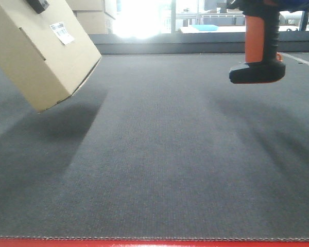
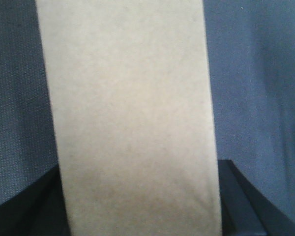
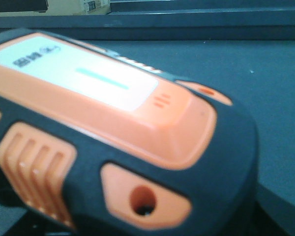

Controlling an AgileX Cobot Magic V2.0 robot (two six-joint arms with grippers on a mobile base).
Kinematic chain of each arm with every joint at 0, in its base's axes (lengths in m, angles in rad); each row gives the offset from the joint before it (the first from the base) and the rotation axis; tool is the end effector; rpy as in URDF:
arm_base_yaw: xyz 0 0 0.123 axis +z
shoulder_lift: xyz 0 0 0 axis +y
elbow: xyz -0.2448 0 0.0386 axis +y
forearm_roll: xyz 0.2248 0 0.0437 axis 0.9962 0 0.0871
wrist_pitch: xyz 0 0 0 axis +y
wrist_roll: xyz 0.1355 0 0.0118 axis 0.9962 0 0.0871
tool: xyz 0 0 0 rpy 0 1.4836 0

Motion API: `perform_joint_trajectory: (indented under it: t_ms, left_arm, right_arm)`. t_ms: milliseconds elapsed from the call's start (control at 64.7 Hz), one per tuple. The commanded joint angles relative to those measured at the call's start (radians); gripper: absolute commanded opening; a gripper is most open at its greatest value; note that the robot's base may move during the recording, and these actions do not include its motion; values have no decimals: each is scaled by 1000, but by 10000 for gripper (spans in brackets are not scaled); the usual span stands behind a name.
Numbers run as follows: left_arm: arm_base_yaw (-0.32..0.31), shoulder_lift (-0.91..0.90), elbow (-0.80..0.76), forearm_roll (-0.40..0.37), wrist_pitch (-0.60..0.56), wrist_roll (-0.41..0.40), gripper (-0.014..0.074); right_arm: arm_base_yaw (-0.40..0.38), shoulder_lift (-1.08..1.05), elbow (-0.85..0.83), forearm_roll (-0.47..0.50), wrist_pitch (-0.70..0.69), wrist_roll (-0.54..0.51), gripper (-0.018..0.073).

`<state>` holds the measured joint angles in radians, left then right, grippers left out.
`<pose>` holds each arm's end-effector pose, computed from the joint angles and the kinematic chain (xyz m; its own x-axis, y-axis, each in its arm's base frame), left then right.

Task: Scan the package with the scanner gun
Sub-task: 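Lower the scanner gun back onto the table with the right gripper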

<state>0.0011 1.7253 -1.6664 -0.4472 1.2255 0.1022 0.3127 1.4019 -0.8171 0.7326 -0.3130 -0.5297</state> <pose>0.3521 -0.0550 0.2753 -0.9258 -0.0546 -0.3741 0.1063 0.9120 -0.3962 0.3293 0.0771 0.2487 -0.2619 0.0976 -0.9601 -0.0664 0.9907 0.1189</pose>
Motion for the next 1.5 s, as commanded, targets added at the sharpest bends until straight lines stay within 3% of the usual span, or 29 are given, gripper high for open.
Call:
perform_joint_trajectory:
  t_ms: [0, 325, 417, 618, 742, 1484]
  left_arm:
    - [4, -11, 0, -21, -4, 1, -111]
    - [4, -11, 0, -21, -4, 1, -111]
    - [4, -11, 0, -21, -4, 1, -111]
    - [4, -11, 0, -21, -4, 1, -111]
    - [4, -11, 0, -21, -4, 1, -111]
    - [4, -11, 0, -21, -4, 1, -111]
  right_arm:
    - [-4, 12, -7, -41, -67, 7, -154]
    - [-2, 112, -7, -51, -128, 9, -154]
    - [-2, 128, -7, -60, -160, 53, -154]
    - [-2, 152, -7, -270, -180, 267, -154]
    - [-2, 165, -7, -343, -202, 363, -154]
    - [-2, 249, -7, -365, -242, 367, -154]
